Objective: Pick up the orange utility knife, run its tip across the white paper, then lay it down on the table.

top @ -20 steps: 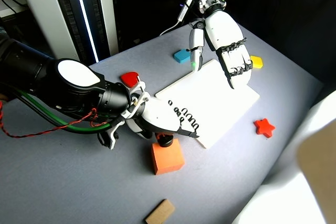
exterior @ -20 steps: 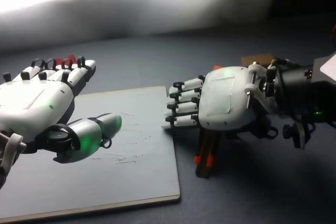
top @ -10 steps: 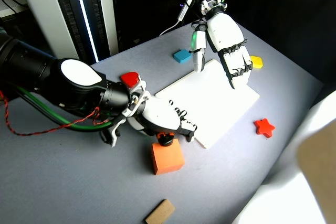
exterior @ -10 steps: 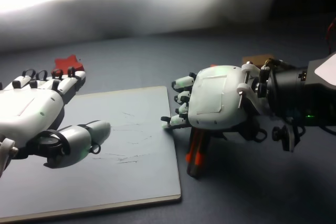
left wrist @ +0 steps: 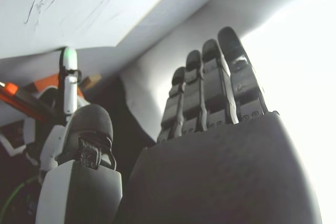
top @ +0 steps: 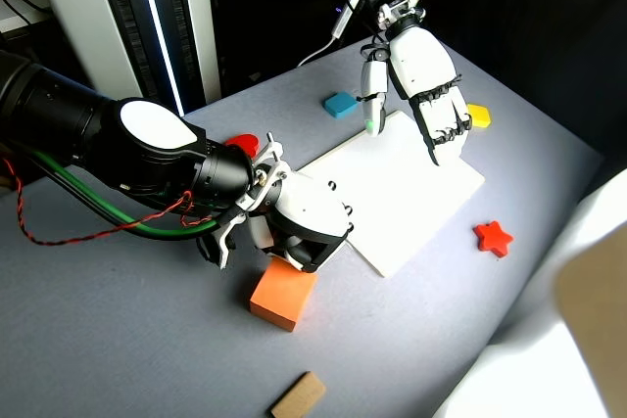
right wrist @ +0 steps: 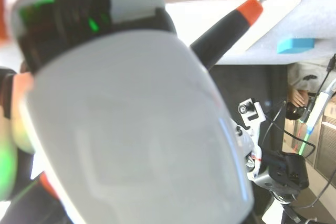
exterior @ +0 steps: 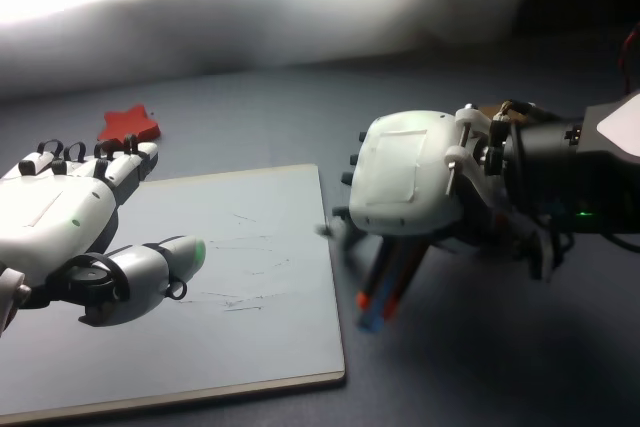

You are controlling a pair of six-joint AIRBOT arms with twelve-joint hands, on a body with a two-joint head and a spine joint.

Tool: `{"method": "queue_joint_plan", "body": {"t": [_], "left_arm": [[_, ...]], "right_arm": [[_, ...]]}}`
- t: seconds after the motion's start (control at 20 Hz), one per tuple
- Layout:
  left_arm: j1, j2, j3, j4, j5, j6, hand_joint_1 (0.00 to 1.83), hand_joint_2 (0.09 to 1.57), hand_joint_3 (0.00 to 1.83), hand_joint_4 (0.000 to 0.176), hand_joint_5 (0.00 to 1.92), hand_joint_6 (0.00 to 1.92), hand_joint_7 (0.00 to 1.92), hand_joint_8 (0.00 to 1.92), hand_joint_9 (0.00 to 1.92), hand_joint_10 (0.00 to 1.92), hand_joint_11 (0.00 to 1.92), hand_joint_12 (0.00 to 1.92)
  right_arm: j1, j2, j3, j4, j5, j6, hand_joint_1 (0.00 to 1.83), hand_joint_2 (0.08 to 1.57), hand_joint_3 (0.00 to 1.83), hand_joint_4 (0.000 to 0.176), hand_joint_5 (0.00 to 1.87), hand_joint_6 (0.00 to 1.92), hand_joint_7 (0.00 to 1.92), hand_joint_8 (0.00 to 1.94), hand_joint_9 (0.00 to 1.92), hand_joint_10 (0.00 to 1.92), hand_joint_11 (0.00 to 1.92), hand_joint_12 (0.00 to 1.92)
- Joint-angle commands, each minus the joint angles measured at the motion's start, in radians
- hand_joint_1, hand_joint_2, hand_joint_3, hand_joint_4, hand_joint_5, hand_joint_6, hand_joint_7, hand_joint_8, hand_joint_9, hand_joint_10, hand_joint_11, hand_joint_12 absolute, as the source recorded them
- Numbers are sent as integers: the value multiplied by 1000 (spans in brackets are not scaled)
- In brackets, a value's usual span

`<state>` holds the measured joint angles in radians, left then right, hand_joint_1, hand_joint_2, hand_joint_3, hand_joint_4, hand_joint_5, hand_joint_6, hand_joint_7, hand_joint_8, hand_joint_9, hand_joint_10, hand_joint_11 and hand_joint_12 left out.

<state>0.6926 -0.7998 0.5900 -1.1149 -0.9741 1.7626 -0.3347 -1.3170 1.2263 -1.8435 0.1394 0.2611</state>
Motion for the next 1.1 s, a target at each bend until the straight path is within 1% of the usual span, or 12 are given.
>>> {"method": "queue_joint_plan", "body": {"t": [0.0, 0.2, 0.3, 0.35, 0.4, 0.5, 0.6, 0.65, 0.7, 0.75, 0.9, 1.05], "left_arm": [[-3, 9, 5, 57, -81, -3, 87, 1303, 0, 0, 21, 4, 149, 3, 165, 4, 0, 688], [-1, 9, 5, 57, -81, -3, 91, 1306, 0, 0, 27, 3, 145, 1, 161, 1, 0, 675], [0, 9, 5, 57, -81, -2, 101, 1307, 1, 0, 32, 3, 140, 0, 156, 1, 0, 720], [0, 9, 5, 57, -81, -1, 101, 1307, 1, 0, 32, 3, 140, 0, 156, 1, 0, 720], [0, 9, 5, 57, -81, -1, 102, 1307, 0, 0, 34, 3, 135, 0, 157, 2, 0, 700], [0, 9, 6, 57, -81, -1, 101, 1301, 0, 0, 46, 6, 152, 6, 169, 6, 0, 723], [0, 9, 7, 57, -81, -1, 65, 1311, 3, 0, 38, 2, 138, 2, 162, 2, 0, 702], [-1, 9, 8, 57, -81, -2, 87, 1307, 1, 0, 39, 2, 147, 5, 163, 2, 0, 698], [-2, 9, 9, 57, -81, -3, 102, 1305, 0, 0, 44, 4, 151, 6, 165, 3, 0, 702], [-6, 9, 13, 57, -81, -5, 81, 1311, 2, 0, 33, 1, 141, 1, 162, 2, 0, 697], [-16, 10, 37, 48, -81, -13, 68, 1317, 3, 0, 3, 0, 113, 0, 141, 0, 0, 643], [-18, 16, 84, 21, -79, -14, 87, 1315, 1, 0, 6, 2, 117, 2, 136, 0, 0, 629]], "right_arm": [[-4, 10, -6, -12, -21, -9, 1606, 1108, 284, 120, 1474, 1921, 1701, 1941, 1781, 1921, 1799, 1921], [28, 40, -35, 18, 2, -25, 1584, 1166, 204, 171, 1425, 1921, 1663, 1941, 1751, 1921, 1780, 1921], [45, 60, -24, 25, 120, -78, 1597, 1159, 192, 176, 1433, 1921, 1654, 1941, 1738, 1921, 1762, 1921], [47, 66, -23, 98, 140, -150, 1597, 1159, 192, 176, 1433, 1921, 1654, 1941, 1738, 1921, 1762, 1921], [38, 71, -17, 355, 168, -378, 1598, 1161, 188, 176, 1425, 1921, 1633, 1941, 1716, 1921, 1738, 1921], [31, 73, -2, 569, 209, -632, 1591, 1169, 187, 176, 1414, 1921, 1620, 1941, 1704, 1921, 1737, 1921], [13, 64, 14, 838, 276, -946, 1592, 1165, 176, 176, 1417, 1921, 1611, 1941, 1697, 1921, 1727, 1921], [-2, 54, 19, 1003, 309, -1153, 1594, 1170, 176, 176, 1415, 1921, 1609, 1941, 1696, 1921, 1727, 1921], [-11, 44, 24, 1105, 339, -1262, 1591, 1180, 176, 176, 1419, 1921, 1613, 1941, 1701, 1921, 1730, 1921], [-31, 19, 39, 1256, 402, -1446, 1605, 1184, 173, 176, 1414, 1921, 1604, 1941, 1693, 1921, 1722, 1921], [-57, -47, 87, 1405, 526, -1644, 1599, 1178, 157, 176, 1391, 1921, 1589, 1941, 1677, 1921, 1708, 1921], [-65, -121, 127, 1439, 586, -1731, 1598, 1178, 154, 176, 1398, 1921, 1587, 1941, 1679, 1921, 1713, 1921]]}}
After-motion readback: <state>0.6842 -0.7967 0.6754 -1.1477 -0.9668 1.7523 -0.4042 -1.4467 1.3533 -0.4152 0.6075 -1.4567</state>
